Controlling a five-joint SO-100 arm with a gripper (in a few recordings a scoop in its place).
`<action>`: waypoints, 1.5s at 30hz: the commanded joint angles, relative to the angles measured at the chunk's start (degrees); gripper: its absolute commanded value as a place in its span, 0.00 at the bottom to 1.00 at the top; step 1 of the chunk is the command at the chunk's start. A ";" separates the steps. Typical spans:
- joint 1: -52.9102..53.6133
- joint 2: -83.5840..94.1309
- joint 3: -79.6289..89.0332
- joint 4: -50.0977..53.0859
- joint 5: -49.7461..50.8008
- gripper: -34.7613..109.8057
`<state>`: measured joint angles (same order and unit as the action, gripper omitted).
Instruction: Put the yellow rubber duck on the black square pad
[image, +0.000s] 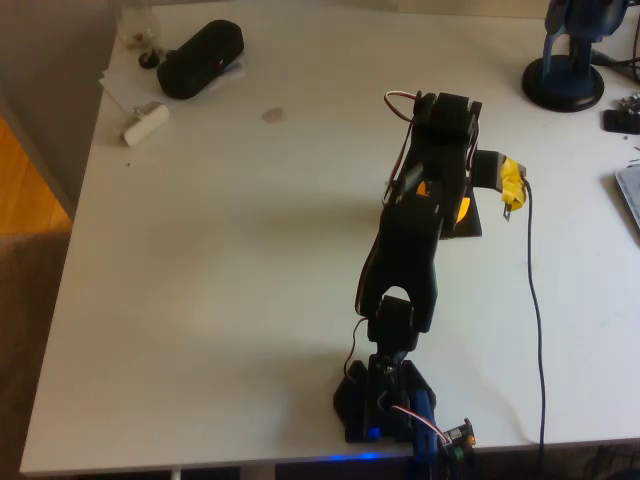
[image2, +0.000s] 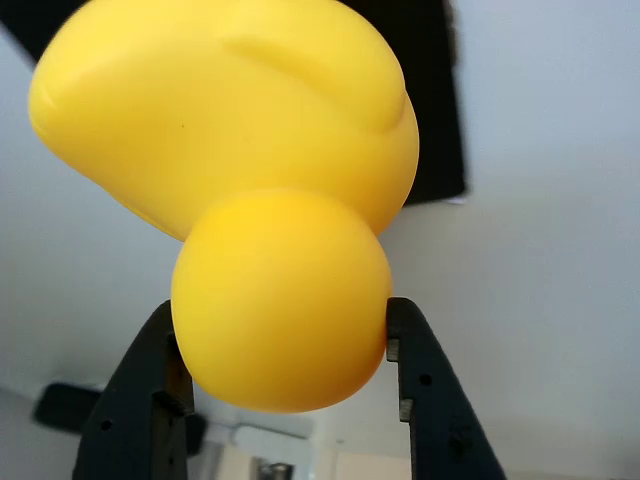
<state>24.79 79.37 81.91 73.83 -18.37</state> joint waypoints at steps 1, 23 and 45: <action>0.35 1.23 -1.85 -1.32 -0.26 0.38; -9.32 14.15 9.49 -0.70 0.26 0.47; -15.29 39.81 32.17 -1.67 9.49 0.47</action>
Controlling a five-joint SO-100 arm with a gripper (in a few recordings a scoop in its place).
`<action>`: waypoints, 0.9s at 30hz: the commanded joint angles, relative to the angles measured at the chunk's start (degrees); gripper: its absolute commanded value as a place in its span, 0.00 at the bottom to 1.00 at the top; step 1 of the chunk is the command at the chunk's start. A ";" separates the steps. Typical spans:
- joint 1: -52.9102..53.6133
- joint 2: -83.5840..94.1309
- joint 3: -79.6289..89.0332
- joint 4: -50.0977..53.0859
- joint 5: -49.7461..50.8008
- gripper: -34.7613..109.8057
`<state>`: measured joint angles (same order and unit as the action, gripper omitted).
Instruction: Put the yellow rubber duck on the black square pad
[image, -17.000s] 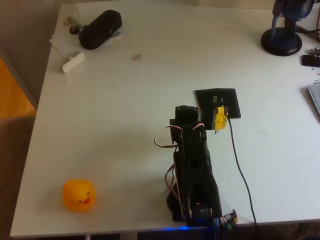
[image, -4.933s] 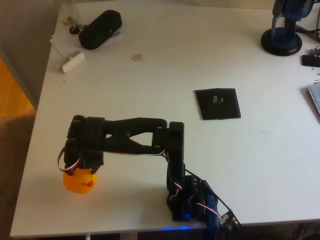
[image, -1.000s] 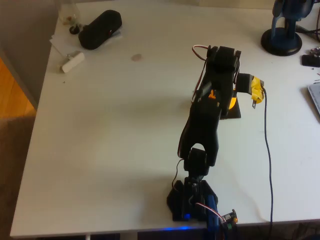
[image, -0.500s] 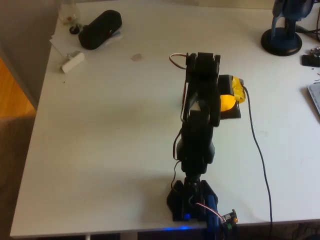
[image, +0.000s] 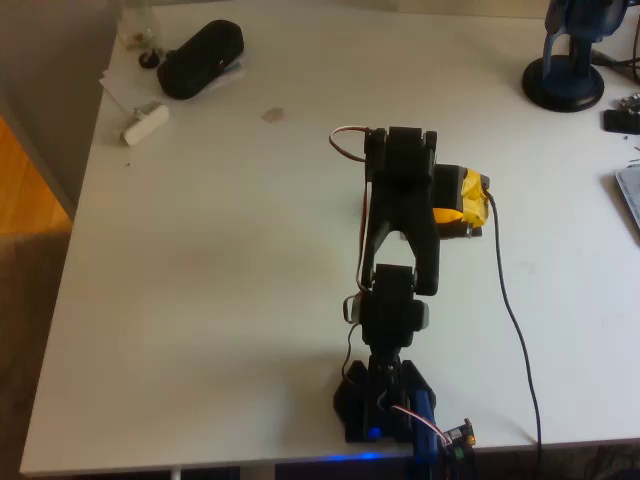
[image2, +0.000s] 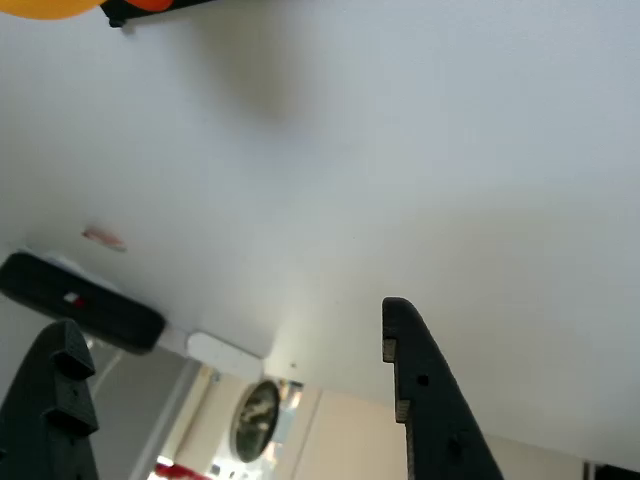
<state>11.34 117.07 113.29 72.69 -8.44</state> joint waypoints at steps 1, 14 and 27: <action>-3.25 2.55 1.67 -0.53 -0.35 0.46; -10.90 2.81 22.59 -22.15 -0.26 0.35; -10.99 23.55 37.00 -28.92 4.92 0.34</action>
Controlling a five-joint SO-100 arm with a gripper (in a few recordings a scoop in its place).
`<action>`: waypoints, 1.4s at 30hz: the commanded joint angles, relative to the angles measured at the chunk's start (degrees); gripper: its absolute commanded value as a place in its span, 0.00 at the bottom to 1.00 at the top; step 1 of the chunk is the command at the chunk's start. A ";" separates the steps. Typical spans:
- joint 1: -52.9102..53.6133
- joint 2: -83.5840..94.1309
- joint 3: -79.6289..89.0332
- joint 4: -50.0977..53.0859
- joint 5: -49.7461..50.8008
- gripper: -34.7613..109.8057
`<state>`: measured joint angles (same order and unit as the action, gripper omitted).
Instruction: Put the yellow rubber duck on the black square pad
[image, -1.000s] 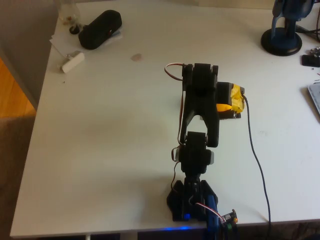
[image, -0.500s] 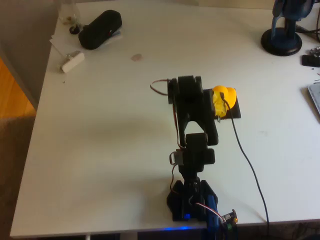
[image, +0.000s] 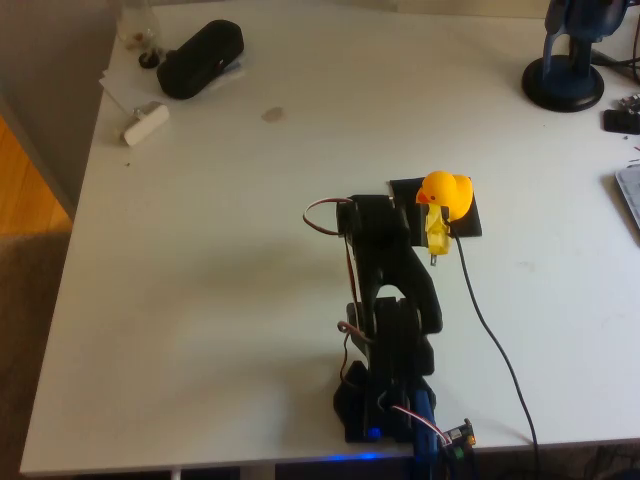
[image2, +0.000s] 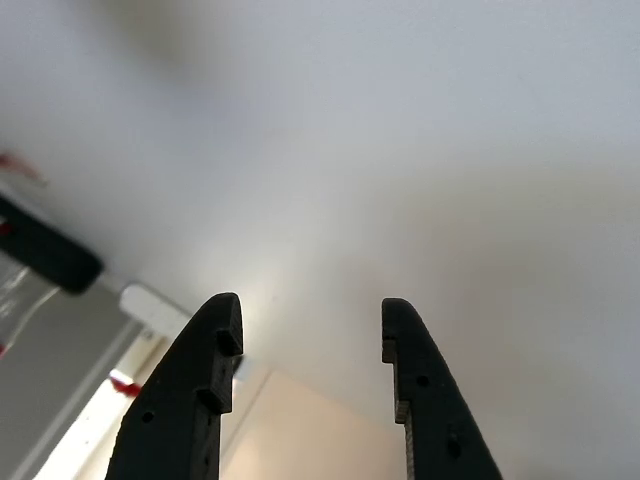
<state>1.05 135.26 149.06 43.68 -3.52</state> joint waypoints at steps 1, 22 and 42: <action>-0.70 6.42 1.93 0.09 0.00 0.33; -0.88 16.87 8.00 0.26 -0.70 0.29; -0.79 40.17 17.23 0.35 -0.26 0.29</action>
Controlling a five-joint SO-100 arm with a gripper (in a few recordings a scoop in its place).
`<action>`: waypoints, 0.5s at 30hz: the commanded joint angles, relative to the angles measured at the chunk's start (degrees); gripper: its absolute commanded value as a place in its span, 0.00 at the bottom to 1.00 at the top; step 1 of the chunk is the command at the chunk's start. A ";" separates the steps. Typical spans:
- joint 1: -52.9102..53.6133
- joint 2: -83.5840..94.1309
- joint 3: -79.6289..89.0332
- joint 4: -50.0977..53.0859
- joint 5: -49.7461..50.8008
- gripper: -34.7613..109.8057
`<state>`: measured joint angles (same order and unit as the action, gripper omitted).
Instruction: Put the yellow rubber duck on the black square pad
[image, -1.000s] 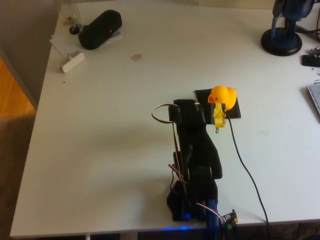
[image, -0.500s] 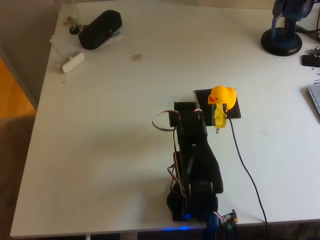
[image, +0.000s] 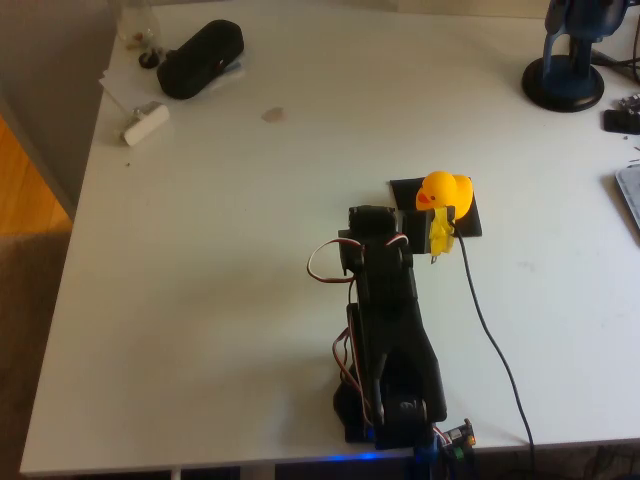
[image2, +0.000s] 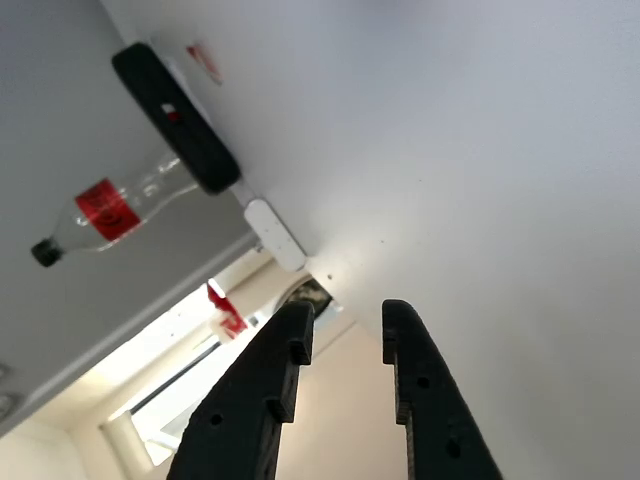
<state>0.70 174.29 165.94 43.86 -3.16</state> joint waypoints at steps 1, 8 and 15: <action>-0.44 1.14 0.35 0.18 -0.79 0.29; -0.53 0.53 0.44 0.26 -1.23 0.29; -0.53 0.44 0.53 0.26 -1.32 0.30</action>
<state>0.70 174.11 165.94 43.86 -3.34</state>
